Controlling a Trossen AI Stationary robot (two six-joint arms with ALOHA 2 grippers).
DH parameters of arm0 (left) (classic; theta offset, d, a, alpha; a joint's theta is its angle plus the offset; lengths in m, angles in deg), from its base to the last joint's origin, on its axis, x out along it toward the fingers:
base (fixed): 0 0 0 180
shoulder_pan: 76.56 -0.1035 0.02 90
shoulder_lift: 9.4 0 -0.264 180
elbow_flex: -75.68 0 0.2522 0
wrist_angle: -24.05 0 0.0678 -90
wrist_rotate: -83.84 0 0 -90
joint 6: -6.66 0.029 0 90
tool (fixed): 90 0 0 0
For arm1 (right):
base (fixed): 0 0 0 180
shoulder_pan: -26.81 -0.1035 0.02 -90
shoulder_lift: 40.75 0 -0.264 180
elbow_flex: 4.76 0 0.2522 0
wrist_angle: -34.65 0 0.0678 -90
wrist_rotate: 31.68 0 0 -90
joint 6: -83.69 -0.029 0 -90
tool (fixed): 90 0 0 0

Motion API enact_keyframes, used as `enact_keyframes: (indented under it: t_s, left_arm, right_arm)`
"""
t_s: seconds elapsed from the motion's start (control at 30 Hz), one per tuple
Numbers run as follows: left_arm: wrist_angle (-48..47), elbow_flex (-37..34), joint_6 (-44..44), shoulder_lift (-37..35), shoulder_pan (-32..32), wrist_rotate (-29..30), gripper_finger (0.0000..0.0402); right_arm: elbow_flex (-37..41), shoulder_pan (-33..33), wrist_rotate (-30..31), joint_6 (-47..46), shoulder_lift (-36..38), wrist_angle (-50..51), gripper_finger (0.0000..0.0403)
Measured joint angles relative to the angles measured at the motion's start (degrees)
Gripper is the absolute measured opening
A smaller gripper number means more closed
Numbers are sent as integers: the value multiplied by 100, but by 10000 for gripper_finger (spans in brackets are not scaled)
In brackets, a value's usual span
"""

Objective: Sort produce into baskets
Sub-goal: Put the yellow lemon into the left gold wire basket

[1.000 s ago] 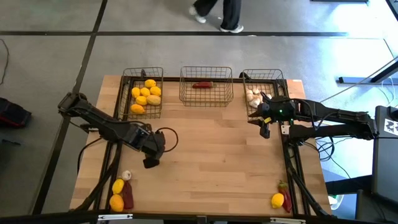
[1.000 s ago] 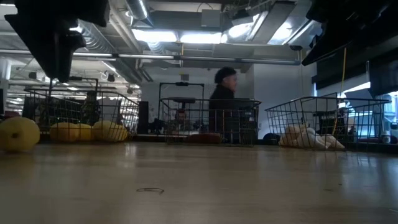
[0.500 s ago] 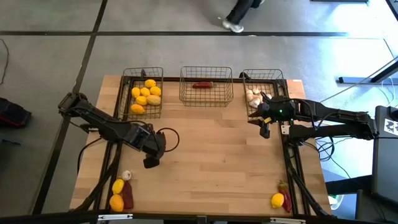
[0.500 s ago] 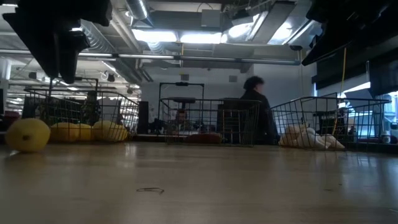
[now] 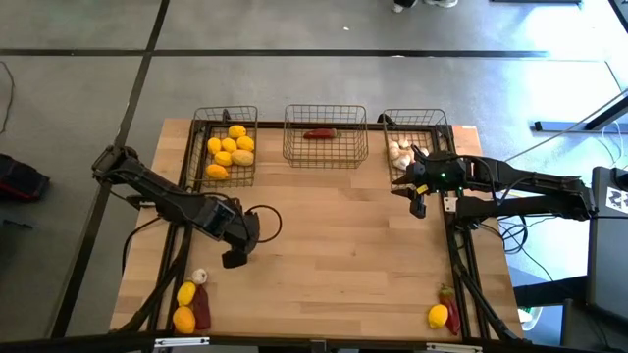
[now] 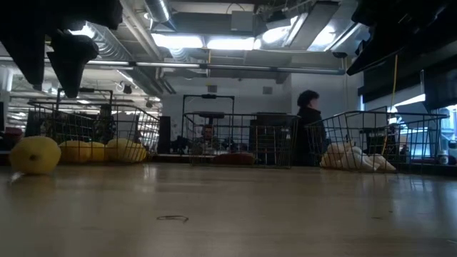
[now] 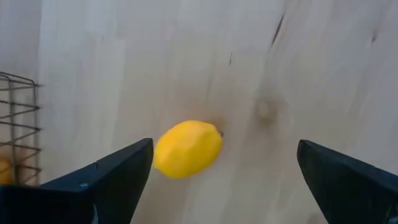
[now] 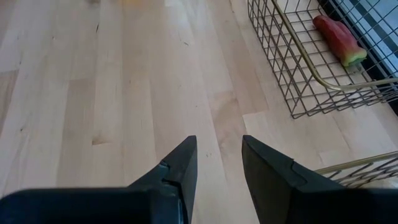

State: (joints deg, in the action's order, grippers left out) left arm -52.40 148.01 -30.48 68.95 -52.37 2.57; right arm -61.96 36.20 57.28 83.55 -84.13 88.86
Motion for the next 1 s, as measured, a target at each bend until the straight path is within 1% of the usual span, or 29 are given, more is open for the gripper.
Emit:
enact_keyframes:
  t_s: [0.1,0.3,0.63,1.0]
  left_arm:
    - [178,0,-234,0,10,-2,392]
    - [148,0,-169,47,20,30,392]
    - [-67,0,736,366,142,105,392]
    - [-307,0,1014,866,329,116,392]
  right_arm:
    - [0,0,69,37,0,-6,124]
    - [0,0,89,-9,0,-3,124]
    - [0,0,89,-18,1,8,124]
    - [0,0,89,-7,2,13,124]
